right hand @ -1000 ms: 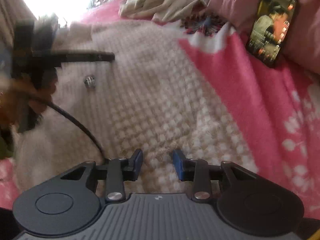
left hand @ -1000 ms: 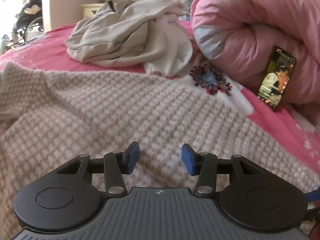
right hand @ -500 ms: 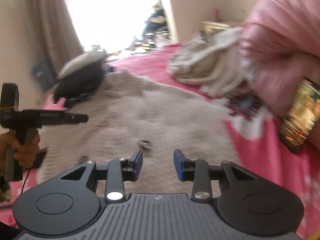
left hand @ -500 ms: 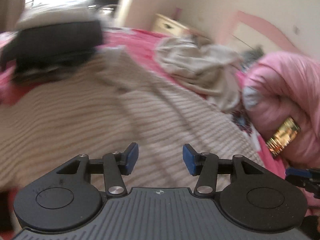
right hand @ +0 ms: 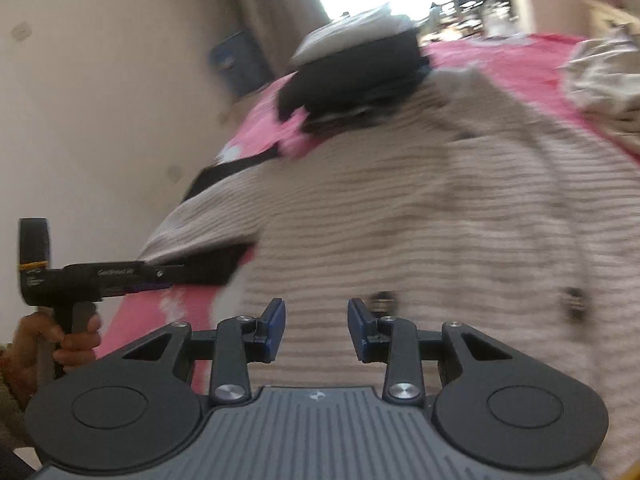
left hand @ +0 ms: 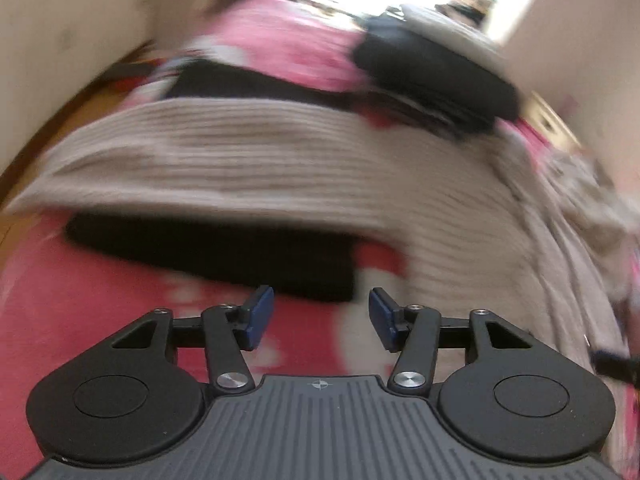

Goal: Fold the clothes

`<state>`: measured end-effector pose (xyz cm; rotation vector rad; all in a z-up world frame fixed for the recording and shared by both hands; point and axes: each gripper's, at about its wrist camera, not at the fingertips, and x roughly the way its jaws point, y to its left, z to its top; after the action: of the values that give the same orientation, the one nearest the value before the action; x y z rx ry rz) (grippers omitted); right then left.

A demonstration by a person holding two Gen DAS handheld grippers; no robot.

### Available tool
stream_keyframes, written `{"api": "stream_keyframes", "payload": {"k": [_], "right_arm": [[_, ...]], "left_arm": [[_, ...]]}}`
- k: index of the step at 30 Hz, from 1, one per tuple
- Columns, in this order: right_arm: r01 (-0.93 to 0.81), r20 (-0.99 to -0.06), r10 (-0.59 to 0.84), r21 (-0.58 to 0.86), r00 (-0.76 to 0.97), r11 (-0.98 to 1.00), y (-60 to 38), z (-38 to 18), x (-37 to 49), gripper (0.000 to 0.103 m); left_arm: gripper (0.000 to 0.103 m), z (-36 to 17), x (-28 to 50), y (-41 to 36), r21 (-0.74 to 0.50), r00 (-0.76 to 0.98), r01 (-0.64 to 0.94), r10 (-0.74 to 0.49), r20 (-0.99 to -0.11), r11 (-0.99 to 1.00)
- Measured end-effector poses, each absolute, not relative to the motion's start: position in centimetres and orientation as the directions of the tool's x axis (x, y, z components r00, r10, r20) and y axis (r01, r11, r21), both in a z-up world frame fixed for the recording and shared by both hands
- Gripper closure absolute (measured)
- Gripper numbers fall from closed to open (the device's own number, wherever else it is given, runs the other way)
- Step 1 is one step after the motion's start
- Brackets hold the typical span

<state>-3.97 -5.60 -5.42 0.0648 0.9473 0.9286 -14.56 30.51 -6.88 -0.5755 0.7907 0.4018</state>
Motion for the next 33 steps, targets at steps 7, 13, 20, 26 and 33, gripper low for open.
{"api": "stream_keyframes", "payload": {"k": [7, 13, 20, 26, 33], "right_arm": [[-0.600, -0.629, 0.772, 0.586, 0.085, 0.544, -0.6, -8.2, -2.5, 0.064], [-0.520, -0.600, 0.800, 0.677, 0.021, 0.521, 2.0, -10.4, -1.3, 0.064], [-0.468, -0.611, 0.792, 0.701, -0.006, 0.537, 2.3, -12.4, -0.9, 0.064], [-0.459, -0.620, 0.784, 0.695, 0.005, 0.553, 2.2, -12.9, -0.9, 0.064], [-0.457, -0.617, 0.786, 0.691, 0.032, 0.560, 0.2, -12.4, -1.7, 0.064]], "left_arm": [[0.036, -8.1, -16.8, 38.4, -0.504, 0.666, -0.713, 0.246, -0.704, 0.488], [0.036, -9.6, -18.2, 44.6, -0.570, 0.605, -0.795, 0.344, -0.718, 0.207], [0.035, -12.1, -19.7, 48.1, -0.593, 0.577, -0.803, 0.321, -0.751, 0.057], [0.052, -12.4, -19.4, 49.4, -0.580, 0.548, -0.813, 0.400, -0.735, 0.047], [0.088, -10.1, -17.7, 48.7, -0.513, 0.517, -0.842, 0.517, -0.682, 0.166]]}}
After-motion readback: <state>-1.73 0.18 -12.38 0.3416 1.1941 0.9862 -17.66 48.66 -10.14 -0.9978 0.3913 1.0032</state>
